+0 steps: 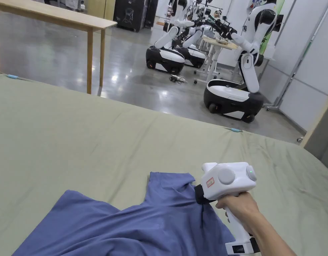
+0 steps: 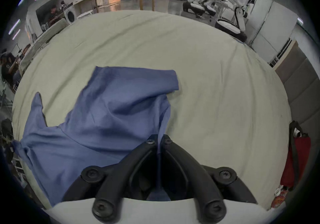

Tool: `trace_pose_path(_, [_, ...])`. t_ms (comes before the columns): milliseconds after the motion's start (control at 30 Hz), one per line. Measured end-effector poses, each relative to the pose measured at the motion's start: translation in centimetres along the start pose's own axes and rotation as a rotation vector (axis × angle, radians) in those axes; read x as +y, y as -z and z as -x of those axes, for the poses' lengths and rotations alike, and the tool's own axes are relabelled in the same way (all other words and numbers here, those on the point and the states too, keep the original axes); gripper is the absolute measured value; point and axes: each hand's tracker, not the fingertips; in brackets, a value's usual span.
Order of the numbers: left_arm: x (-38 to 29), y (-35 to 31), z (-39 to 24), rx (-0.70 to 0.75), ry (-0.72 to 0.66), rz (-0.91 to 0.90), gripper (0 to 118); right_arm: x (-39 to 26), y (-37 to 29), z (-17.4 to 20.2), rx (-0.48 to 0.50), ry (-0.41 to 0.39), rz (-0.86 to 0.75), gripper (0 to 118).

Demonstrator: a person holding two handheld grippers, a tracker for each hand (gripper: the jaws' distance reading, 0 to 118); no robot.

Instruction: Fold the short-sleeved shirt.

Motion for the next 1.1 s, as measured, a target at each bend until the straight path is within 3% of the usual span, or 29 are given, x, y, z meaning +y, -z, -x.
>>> trace_pose_path(200, [0.6,-0.1,0.0,-0.011,0.001,-0.026,1,-2.3,-6.4,0.5,0.037,0.057,-0.256,2])
trace_pose_path(367, [2.3,-0.2,-0.2,-0.036,-0.010,-0.080,1,-7.4,-15.1,0.3,0.086,0.137,-0.512,2])
trace_pose_path(467, [4.2,-0.1,-0.6,-0.079,-0.028,-0.153,1,-10.9,-20.0,0.9,0.083,0.146,-0.648,2])
trace_pose_path(633, [10.8,1.1,-1.8,-0.160,-0.073,-0.207,1,-12.0,-26.2,0.5,0.028,0.120,-0.740,2])
trace_pose_path(667, [12.6,0.9,-2.3,-0.177,-0.084,-0.239,1,-12.0,-27.7,0.4,-0.023,0.104,-0.784,2])
trace_pose_path(833, [21.0,-0.8,-5.7,-0.248,-0.025,-0.361,1,-11.3,-34.9,-0.4,-0.077,0.075,-0.909,2])
trace_pose_path(1000, [30.5,-0.7,-9.3,-0.275,0.036,-0.407,1,-6.9,-40.7,-1.9,-0.196,0.036,-0.994,2])
trace_pose_path(1100, [36.3,0.0,-11.4,-0.257,0.065,-0.425,1,-3.2,-43.6,-3.1,-0.209,0.057,-1.026,2])
